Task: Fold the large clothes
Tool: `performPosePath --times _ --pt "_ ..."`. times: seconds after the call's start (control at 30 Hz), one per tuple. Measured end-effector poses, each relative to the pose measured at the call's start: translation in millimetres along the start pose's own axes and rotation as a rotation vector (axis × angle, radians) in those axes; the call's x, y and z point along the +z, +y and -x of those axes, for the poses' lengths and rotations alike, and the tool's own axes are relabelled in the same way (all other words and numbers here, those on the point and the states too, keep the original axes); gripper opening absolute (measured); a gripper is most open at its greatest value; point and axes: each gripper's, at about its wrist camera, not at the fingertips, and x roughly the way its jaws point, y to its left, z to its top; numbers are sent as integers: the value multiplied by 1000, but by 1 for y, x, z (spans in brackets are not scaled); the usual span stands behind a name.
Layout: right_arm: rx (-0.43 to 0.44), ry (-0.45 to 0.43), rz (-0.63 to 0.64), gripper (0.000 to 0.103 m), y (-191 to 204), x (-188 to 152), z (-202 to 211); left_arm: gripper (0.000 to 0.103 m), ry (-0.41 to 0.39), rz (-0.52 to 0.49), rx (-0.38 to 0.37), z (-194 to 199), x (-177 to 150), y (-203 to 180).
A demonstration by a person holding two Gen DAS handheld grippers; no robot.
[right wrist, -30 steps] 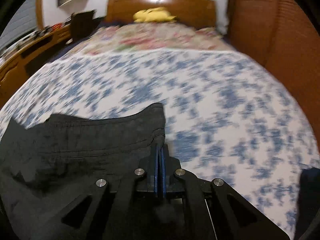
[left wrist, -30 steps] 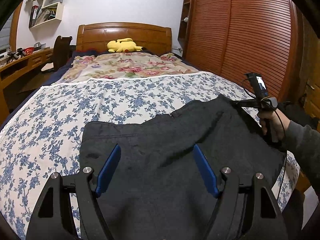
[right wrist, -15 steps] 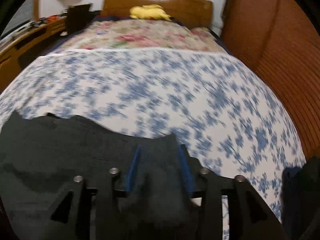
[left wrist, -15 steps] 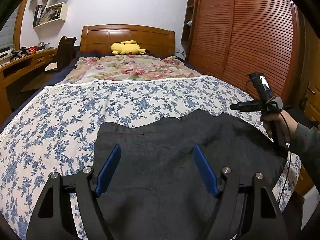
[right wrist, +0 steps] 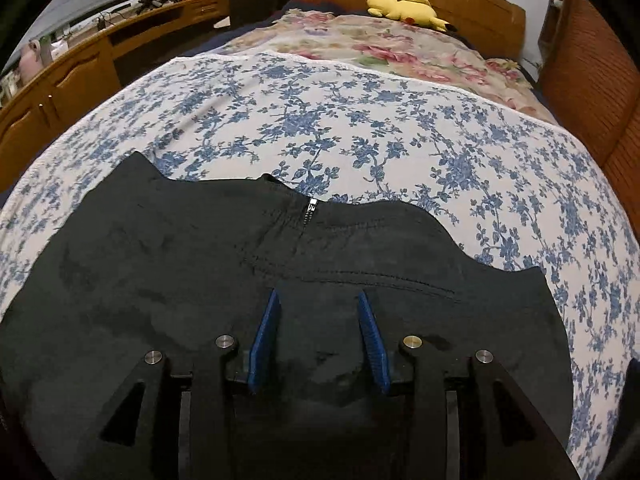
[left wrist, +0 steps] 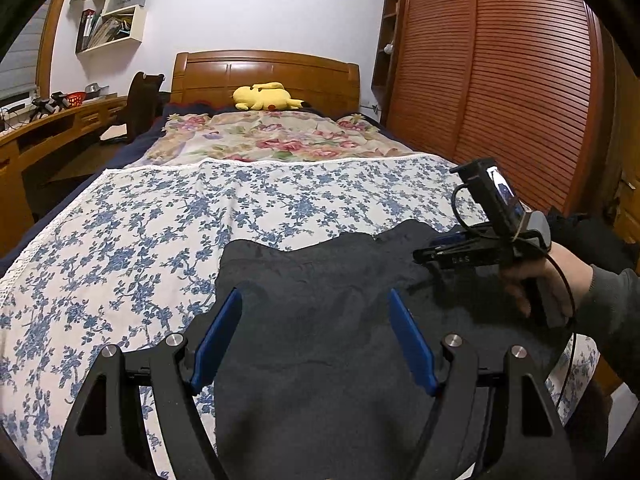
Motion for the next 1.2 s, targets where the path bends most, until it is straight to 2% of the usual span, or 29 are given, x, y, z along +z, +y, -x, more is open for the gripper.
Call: performPosePath --times 0.03,0.07,0.1,0.17,0.23,0.37,0.67,0.77,0.9,1.0,1.1,1.13,1.17,1.2 --pt "-2 4 4 40 1 1 -3 76 0 0 1 0 -1 1" --pt "-11 10 16 30 3 4 -7 76 1 0 2 0 -1 2" --pt "-25 19 25 26 11 8 -9 76 2 -1 3 0 -2 3" --pt "-22 55 25 3 12 11 -18 76 4 0 5 0 -3 4" --pt "-21 84 37 1 15 11 -26 76 5 0 6 0 -3 5" --pt "-40 70 90 0 25 13 -35 76 6 3 4 0 -4 7" --pt "-14 65 76 0 19 21 -51 76 25 -17 -6 -7 -8 0" --pt "13 40 45 0 15 19 -43 76 28 -22 -11 -8 -7 -3" --pt "24 -37 0 0 2 8 -10 76 30 -29 -20 -8 -8 -8" --pt "40 -81 -35 5 -7 -13 21 76 30 -37 -28 -8 -8 -14" --pt "35 -107 -52 14 -16 -42 53 76 32 -49 -37 -8 -8 -19" --pt "29 -113 -51 23 -18 -53 63 76 32 -51 -40 -7 -9 -21" --pt "17 -117 -52 37 -21 -65 72 76 34 -56 -43 -8 -9 -24" --pt "7 -116 -55 44 -24 -75 80 76 35 -61 -46 -8 -10 -26"
